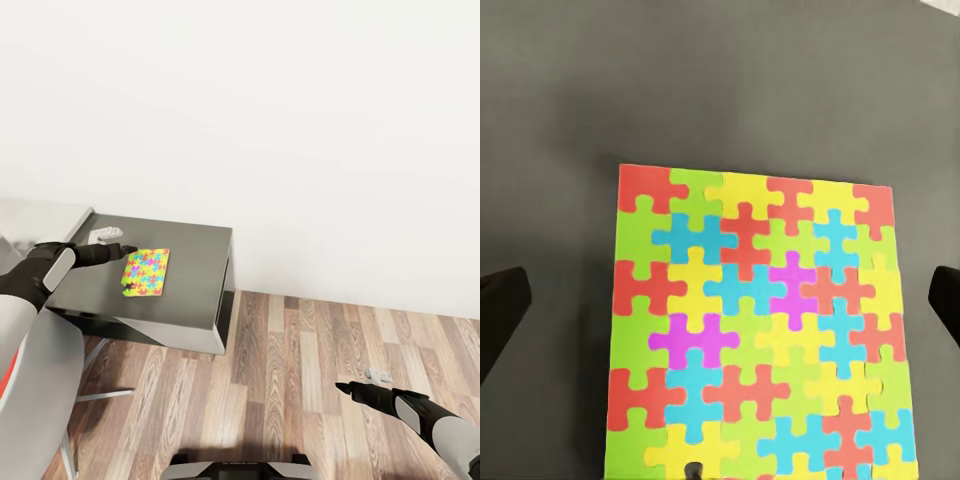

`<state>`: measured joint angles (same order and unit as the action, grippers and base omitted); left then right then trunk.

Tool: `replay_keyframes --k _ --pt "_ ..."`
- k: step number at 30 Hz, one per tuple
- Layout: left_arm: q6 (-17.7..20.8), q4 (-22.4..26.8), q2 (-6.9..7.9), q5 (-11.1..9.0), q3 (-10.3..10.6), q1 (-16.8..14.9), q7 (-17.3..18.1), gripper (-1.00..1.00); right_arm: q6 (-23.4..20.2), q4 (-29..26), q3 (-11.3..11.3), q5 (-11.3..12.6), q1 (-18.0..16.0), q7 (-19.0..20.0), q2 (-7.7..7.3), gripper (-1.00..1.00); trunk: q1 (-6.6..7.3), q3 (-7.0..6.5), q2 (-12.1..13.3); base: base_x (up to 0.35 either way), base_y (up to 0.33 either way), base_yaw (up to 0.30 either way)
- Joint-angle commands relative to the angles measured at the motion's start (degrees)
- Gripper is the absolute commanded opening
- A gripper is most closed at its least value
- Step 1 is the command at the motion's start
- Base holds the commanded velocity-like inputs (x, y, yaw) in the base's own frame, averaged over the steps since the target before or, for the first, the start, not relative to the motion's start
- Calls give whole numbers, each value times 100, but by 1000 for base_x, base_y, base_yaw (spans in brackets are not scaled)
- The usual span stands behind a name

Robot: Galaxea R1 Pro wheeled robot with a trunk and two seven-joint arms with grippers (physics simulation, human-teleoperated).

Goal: Put all the toys in the child's room - the three board games (two on the bed and one on the table), the two jigsaw puzzles on the table, and the tennis ball on the table - inside the toy box on the table in the child's room.

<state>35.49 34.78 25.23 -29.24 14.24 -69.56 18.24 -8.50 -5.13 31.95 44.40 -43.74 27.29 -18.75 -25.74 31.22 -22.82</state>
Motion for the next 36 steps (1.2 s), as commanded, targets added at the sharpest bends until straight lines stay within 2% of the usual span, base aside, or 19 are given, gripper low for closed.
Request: replay_keyframes --k 1,22,36 --pt "14 2 7 -15 25 -4 4 100 -38 -6 30 60 -3 12 -4 100 -4 8 -9 79 46 0" --pt "3 -7 -2 -12 24 11 4 100 -38 -6 30 60 -3 11 -5 100 -4 13 -9 94 6 0" --pt "-45 -7 -9 -11 17 29 4 100 -45 -6 30 60 -3 13 -5 100 -4 116 -9 3 0 51"
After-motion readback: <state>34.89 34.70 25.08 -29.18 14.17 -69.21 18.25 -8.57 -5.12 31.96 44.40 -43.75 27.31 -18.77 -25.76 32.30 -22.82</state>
